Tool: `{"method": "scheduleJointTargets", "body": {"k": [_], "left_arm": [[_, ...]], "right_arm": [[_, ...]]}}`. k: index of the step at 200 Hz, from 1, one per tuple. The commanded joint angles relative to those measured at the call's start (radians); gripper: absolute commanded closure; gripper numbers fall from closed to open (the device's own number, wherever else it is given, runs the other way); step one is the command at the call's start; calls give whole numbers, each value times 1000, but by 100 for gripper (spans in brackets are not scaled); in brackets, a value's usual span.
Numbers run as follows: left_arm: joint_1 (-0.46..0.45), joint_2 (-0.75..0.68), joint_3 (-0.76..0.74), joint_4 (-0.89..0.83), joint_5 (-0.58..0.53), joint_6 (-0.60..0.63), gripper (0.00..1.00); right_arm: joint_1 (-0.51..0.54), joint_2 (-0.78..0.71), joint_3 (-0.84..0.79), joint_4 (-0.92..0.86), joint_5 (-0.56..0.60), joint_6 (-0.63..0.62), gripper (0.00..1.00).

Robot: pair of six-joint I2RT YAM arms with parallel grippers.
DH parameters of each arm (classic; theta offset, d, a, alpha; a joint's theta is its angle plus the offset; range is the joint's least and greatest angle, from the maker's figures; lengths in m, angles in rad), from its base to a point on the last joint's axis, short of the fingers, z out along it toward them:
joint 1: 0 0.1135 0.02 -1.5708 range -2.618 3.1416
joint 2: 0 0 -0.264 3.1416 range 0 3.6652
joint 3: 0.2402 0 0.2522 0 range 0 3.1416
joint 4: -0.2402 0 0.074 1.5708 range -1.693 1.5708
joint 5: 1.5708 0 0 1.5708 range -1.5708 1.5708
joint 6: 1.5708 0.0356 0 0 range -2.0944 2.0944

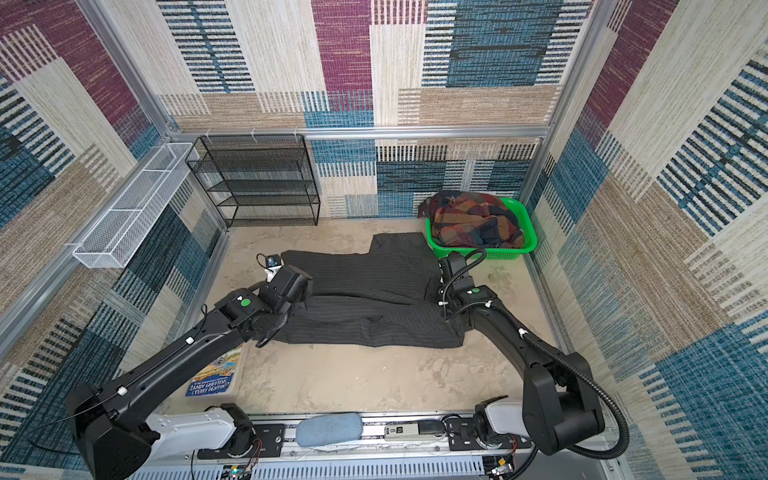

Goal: Fold and stack the long sleeve shirts

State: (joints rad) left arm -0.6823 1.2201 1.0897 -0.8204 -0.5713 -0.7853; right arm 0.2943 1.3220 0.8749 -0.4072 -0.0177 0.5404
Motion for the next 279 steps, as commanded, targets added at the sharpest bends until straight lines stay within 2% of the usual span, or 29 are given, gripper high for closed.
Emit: {"method": "scheduleJointTargets", "body": {"k": [1,32,59,83,114,149,181,232,279], "left_arm": [[-8,-43,-58,49,8,-71,100],[-9,-119,-159,43,14,-146,100],[-9,-147,-208,31,39,-201,88],[-9,-170,-229,26,61,-227,86],[-9,-215,-282,24,83,-240,74],[-11,-278,-324,24,93,-264,70],[-12,-336,-363,24,110,-293,67],[-14,-375,-375,22,163,-312,62],[-14,-400,-341,-37,194,-331,59]], "right_arm": [[2,11,0,40,-65,-10,56],[2,49,7,89,-126,-7,59],[3,88,34,99,-138,-13,61],[11,144,77,107,-156,-30,62],[36,232,158,139,-201,-60,63],[88,335,221,146,-243,-108,65],[107,381,195,152,-287,-120,68],[146,315,51,130,-288,-71,70],[155,192,-103,121,-211,-27,71]]}}
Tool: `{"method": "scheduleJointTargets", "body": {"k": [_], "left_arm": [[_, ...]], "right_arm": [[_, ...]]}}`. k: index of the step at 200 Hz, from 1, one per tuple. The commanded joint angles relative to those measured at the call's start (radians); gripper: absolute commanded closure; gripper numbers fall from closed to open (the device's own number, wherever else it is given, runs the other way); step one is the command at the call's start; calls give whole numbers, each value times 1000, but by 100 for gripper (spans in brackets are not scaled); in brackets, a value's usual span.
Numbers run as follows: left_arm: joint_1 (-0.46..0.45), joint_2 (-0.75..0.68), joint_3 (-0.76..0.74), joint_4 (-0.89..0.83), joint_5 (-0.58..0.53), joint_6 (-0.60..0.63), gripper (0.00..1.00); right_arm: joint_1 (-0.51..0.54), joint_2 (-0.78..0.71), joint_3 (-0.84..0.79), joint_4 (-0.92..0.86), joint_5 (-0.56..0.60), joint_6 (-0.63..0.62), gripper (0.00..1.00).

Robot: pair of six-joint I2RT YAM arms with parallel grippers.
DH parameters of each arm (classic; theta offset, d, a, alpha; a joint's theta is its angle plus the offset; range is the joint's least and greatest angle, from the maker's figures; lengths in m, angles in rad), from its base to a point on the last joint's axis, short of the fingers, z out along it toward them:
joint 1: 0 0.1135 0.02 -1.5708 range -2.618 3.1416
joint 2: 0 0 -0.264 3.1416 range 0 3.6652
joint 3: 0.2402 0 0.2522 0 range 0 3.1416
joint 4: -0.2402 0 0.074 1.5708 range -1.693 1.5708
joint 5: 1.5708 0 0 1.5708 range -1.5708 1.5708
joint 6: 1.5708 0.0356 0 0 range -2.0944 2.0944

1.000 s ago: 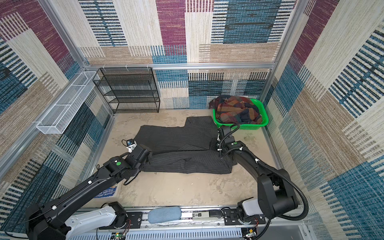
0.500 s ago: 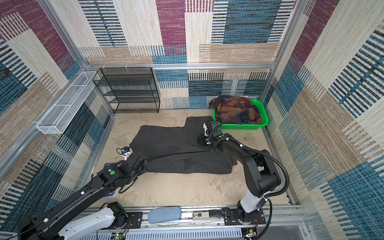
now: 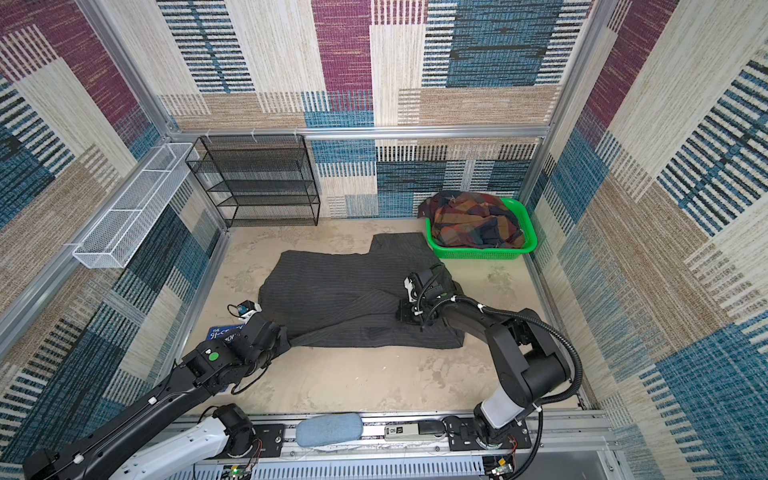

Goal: Fold and stack the long sleeve shirts

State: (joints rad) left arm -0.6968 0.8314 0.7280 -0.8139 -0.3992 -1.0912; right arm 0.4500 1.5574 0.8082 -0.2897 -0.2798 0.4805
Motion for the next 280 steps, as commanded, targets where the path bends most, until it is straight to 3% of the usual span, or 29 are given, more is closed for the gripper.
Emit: {"method": "scheduleJointTargets", "body": {"k": [1,42,83,140,243,262,280], "left_arm": [[0,-12,21,-46,22,-25,59],[-1,6,82,-209,53,-109,55],[0,255,156,-316,192,-192,53],[122,490,200,-338,218,-64,47],[198,647,39,-19,286,50,46],[198,695,17,23,287,53,49],[198,729,1,42,281,53,58]], "right_arm": [[0,-46,-37,2,54,33,71],[0,-80,-25,-25,103,29,73],[0,-64,70,-46,91,-4,70],[0,-54,130,-52,80,-42,68],[0,-48,151,-44,73,-51,70],[0,-52,155,-47,79,-47,70],[0,-57,160,-48,81,-44,70]]}}
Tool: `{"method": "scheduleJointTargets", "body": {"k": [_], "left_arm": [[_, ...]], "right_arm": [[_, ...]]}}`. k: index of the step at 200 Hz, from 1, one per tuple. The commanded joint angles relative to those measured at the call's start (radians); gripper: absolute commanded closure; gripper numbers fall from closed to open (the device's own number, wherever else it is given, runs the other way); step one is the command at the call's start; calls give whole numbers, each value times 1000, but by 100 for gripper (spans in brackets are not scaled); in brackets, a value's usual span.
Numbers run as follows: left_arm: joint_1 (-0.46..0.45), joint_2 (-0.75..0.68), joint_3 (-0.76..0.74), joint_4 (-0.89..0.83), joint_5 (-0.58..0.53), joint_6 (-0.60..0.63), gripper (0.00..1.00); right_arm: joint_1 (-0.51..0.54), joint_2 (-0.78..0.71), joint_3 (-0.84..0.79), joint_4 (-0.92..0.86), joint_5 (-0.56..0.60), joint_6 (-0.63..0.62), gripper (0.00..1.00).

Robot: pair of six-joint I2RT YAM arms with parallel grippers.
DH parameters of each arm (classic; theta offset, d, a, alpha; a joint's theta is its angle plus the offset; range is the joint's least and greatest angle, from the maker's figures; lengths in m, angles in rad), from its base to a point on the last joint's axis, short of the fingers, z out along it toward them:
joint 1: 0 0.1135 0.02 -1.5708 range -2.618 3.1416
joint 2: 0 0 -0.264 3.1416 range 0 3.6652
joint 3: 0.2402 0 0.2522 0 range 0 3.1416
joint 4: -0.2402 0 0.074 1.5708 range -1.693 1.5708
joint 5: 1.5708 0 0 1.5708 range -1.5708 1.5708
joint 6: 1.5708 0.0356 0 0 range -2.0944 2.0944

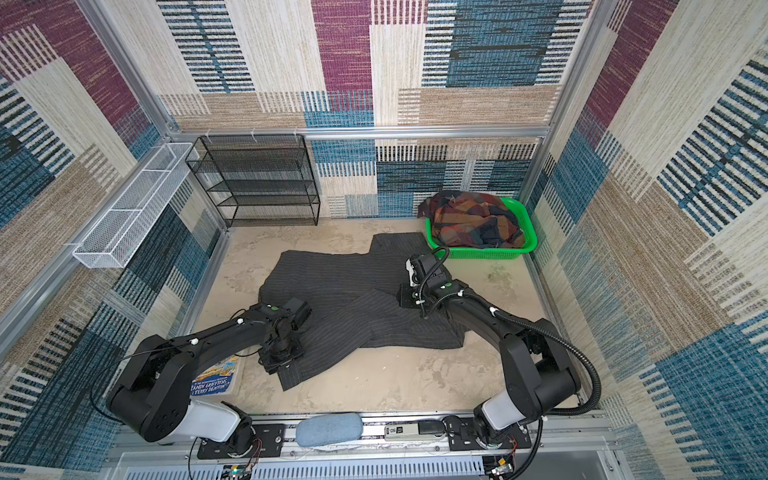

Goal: Fold and stack the long sleeve shirts

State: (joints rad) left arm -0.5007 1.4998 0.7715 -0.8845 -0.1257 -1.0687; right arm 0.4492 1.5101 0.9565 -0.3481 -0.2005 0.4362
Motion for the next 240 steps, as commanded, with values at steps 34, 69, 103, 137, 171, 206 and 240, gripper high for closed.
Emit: {"method": "scheduleJointTargets", "body": {"k": [34,69,103,137,171,206,240], "left_arm": [[0,79,-40,94,-20,23,98],[-9,40,8,17,-79,30,100],[-18,16,27,-14,-75,46,100],[-35,22,8,8,-44,63,66],[-59,-58,-31,47,-12,77,56],[-60,-106,-144,191,56,87,52],[-61,-92,-236,334,82,54,51]], "right_arm": [[1,-2,19,16,4,2,71],[0,28,37,28,6,1,72],[0,46,59,30,-3,-4,72],[0,48,68,31,-8,-8,73],[0,44,62,34,-13,-4,73],[0,43,63,44,-27,4,74],[0,40,86,28,-22,1,75]]}}
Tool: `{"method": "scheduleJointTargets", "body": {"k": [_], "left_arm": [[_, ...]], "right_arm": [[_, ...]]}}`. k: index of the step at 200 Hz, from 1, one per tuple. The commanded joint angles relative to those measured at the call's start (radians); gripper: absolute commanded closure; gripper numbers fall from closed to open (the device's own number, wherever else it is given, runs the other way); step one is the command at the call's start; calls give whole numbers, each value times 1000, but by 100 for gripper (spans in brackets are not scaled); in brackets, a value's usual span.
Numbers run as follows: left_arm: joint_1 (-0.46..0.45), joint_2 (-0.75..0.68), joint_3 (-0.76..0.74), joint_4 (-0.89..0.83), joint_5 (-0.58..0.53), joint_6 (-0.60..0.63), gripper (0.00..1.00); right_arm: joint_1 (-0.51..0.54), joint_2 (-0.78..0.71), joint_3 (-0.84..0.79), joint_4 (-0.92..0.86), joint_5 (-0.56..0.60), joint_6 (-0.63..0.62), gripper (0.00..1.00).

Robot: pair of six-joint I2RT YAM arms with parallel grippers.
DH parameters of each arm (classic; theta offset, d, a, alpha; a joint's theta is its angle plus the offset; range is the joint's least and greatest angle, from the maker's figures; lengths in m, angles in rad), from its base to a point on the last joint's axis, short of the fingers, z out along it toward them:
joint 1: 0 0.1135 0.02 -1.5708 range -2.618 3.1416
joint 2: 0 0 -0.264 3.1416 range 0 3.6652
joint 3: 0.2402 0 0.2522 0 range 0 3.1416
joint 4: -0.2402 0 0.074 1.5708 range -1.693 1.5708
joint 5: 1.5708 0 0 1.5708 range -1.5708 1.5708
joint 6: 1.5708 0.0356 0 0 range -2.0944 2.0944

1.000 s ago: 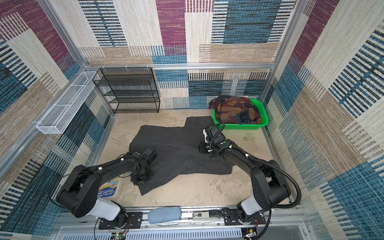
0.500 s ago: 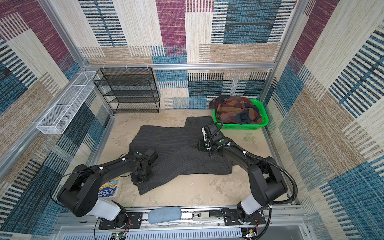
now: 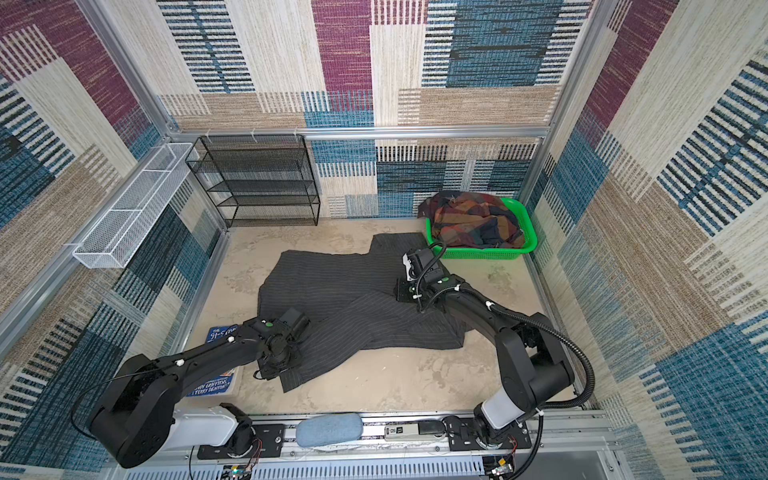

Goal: Fold and stack the long sleeve shirts

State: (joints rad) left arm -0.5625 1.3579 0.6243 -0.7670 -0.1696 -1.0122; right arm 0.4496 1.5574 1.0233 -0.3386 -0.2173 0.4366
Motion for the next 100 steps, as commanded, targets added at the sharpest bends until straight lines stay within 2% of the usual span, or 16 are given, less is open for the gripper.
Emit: {"method": "scheduleJointTargets", "body": {"k": [1,15,33,68,93,100], "left_arm": [[1,51,-89,219,125,-3,51],[0,83,-96,230,121,-10,52],[0,120,-111,255,117,-25,58],[1,169,-159,333,134,-60,81],[1,174,-156,320,126,-63,100],[1,165,-149,298,118,-65,100]], "right_arm": [[0,-8,19,19,-5,1,75],[1,-13,27,13,-1,1,75],[0,-22,34,4,10,4,76],[0,-48,30,-5,28,14,76],[1,-52,28,-6,28,19,77],[0,-51,29,-7,26,20,77]]}}
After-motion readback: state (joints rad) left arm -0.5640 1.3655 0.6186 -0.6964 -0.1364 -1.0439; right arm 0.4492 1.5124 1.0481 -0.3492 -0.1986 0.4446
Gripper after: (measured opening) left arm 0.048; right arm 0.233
